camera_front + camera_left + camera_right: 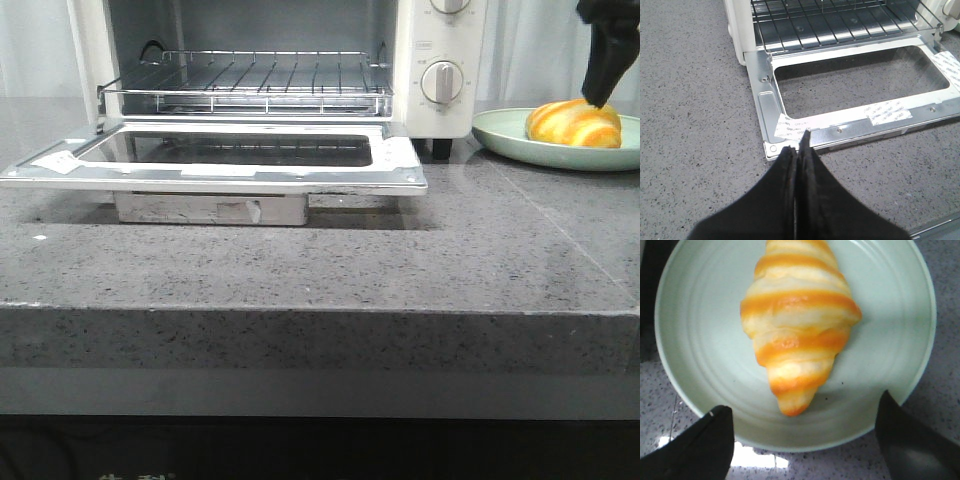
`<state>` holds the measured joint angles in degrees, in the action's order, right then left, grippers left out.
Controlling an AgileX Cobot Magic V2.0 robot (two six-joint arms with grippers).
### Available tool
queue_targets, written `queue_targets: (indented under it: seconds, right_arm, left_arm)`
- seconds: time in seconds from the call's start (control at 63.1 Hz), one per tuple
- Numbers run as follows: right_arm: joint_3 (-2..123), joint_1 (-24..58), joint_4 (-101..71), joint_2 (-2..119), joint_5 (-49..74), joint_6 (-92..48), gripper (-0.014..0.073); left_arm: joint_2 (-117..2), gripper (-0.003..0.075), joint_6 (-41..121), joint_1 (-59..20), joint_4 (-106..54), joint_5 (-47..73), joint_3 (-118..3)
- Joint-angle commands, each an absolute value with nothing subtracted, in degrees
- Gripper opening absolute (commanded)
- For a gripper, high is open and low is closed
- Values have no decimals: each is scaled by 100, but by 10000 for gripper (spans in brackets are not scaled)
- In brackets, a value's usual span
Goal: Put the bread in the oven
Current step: 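Lower the right gripper onto the striped croissant on the plate, then close the right gripper on the croissant and lift it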
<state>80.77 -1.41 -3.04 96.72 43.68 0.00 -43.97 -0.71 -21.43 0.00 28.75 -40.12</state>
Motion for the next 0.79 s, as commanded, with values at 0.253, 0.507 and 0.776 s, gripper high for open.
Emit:
queue_targets:
  seconds: [0.253, 0.507, 0.776]
  right_arm:
    - [8566, -170, -273, 10196, 3828, 0, 593]
    - [8573, -170, -273, 10345, 3754, 0, 426]
    - [8573, -170, -273, 10123, 3801, 0, 151]
  left_arm:
    - [-4375, -18, -111, -2129, 0, 2498, -4181]
    - [-4375, -18, -111, -2129, 0, 2498, -4181]
    - [-4375, -18, -111, -2129, 0, 2416, -4181]
